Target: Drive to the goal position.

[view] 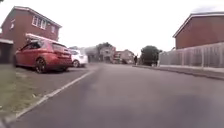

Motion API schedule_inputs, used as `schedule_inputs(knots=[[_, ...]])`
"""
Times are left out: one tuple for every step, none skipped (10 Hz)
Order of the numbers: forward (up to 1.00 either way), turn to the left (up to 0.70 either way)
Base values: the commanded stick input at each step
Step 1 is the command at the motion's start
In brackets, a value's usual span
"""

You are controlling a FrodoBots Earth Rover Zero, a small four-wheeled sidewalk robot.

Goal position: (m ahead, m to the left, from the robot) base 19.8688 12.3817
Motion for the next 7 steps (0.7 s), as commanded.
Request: schedule_inputs(knots=[[1.00, 0.00], [1.00, 0.00], [1.00, 0.00], [1.00, 0.00], [1.00, 0.00], [1.00, 0.00], [1.00, 0.00]])
